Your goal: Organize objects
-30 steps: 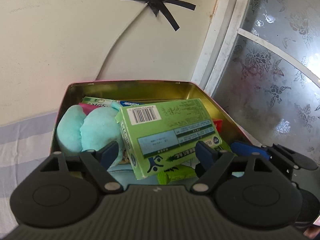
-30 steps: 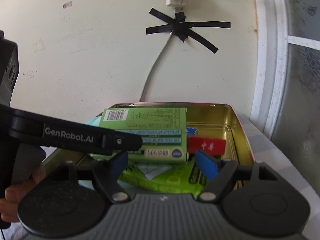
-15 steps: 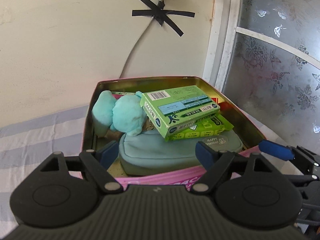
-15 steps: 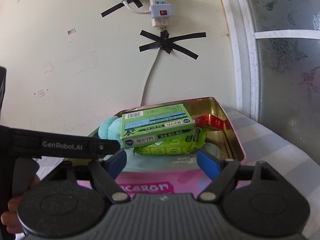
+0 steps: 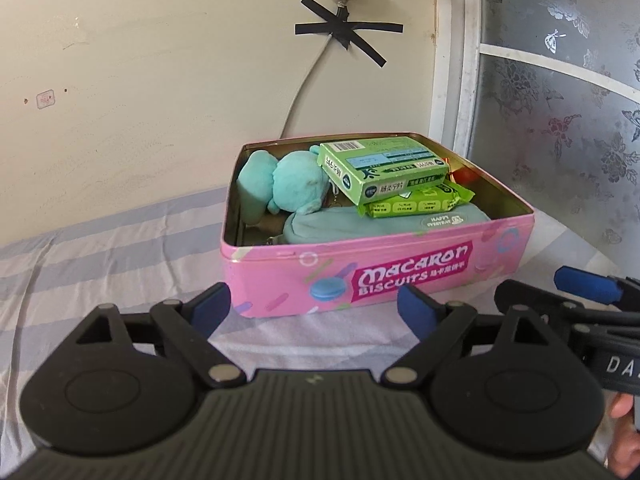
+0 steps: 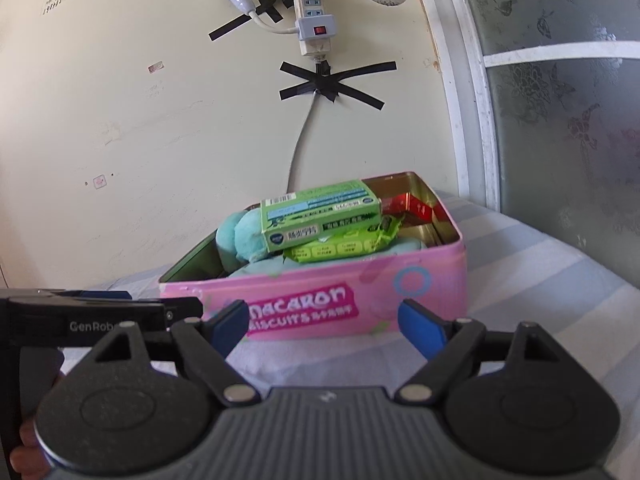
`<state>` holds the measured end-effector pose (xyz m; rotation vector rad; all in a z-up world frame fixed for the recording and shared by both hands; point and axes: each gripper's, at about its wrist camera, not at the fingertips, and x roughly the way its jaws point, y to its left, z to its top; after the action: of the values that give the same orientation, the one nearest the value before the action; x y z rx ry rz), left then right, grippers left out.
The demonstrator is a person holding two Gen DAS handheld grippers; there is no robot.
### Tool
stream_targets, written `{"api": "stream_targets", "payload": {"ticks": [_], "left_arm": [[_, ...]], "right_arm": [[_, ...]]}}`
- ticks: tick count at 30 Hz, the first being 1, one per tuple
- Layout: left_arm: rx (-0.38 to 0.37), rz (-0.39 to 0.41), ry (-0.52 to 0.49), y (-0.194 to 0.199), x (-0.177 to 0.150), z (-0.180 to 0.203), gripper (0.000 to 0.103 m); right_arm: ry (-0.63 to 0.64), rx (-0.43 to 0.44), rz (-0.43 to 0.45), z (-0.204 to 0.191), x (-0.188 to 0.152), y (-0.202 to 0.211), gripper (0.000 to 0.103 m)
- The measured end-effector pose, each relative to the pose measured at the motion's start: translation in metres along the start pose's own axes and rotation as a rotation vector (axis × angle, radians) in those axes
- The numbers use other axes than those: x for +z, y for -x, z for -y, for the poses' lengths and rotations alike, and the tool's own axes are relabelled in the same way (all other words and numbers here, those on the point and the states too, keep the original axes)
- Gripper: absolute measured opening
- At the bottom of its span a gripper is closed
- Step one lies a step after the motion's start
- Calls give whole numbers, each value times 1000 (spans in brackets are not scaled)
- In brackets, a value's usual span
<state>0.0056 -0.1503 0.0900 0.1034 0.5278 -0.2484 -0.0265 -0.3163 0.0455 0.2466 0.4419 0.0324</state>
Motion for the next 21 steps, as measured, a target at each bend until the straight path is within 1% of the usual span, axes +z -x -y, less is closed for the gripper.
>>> {"api": "stream_targets", "payload": {"ticks": [6,8,9,13,18,21], "left_arm": [[15,11,4,15,-16,0,94],[21,12,6,19,-20,0,95],[28,12,8,21,-21,0,97],[58,15,21,30,-24,-1,103],[91,-5,22,37,-24,-3,103],[106,-9,20,39,-26,-5,103]], "right_arm": [[-7,9,-3,-9,-13,15,86],[-10,14,-3,-11,-15,19,86],[-10,14,0,-12,-15,21,86],[-11,16,17,-18,-14,30,87],[-31,33,22,-23,-12,36,87],[-46,47,20,-25,-12,38,93]]}}
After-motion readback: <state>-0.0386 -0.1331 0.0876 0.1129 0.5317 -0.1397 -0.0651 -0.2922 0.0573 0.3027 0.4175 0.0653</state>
